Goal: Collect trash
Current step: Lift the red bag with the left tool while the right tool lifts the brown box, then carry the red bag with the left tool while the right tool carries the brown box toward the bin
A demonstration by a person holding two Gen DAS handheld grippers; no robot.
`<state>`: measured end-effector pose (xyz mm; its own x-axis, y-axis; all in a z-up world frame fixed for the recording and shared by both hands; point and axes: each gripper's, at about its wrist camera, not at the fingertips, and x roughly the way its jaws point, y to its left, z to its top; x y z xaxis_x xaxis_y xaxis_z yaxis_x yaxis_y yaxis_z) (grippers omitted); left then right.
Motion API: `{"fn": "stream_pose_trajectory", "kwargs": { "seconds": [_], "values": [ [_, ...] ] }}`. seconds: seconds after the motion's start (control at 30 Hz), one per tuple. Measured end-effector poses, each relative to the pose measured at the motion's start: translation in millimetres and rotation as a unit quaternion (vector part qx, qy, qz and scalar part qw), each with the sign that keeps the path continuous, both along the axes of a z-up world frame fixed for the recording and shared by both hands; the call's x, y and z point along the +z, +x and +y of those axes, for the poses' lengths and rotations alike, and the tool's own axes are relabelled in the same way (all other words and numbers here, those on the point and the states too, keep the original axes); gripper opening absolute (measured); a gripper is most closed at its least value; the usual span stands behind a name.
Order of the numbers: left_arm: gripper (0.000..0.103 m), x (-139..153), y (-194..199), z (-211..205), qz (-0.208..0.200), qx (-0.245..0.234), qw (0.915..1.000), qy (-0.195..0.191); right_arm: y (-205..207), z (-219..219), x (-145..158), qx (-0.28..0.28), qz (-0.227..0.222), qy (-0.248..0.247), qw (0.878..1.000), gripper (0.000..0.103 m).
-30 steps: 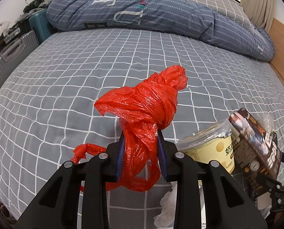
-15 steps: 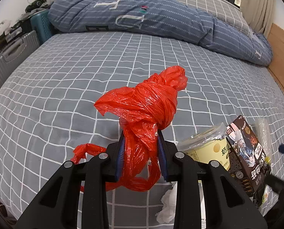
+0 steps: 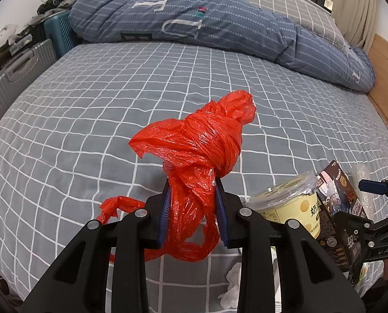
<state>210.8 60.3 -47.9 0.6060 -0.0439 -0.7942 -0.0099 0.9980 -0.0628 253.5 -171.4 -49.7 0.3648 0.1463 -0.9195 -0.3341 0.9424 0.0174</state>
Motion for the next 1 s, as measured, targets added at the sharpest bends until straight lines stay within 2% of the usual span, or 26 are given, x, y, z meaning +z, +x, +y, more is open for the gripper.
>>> {"fn": "stream_pose_trajectory", "kwargs": {
  "seconds": [0.4,0.43,0.53,0.73,1.0],
  "values": [
    [0.029,-1,-1,-2,-0.002,-0.003,1.0000,0.005,8,4,-18,-0.013,0.026,-0.024,0.999,0.095],
    [0.029,-1,-1,-3,-0.002,-0.004,1.0000,0.005,7,3,-20,-0.015,0.025,-0.022,0.999,0.090],
    [0.029,-1,-2,-3,-0.003,-0.004,1.0000,0.006,5,-2,-22,-0.032,0.016,-0.009,0.999,0.090],
    [0.029,0,-2,-4,-0.005,-0.005,1.0000,0.006,-7,-7,-13,-0.048,-0.025,0.008,0.999,0.089],
    [0.029,8,-5,-5,-0.013,-0.006,0.9999,0.003,-15,-14,32,-0.087,-0.108,0.032,0.990,0.089]
  ]
}}
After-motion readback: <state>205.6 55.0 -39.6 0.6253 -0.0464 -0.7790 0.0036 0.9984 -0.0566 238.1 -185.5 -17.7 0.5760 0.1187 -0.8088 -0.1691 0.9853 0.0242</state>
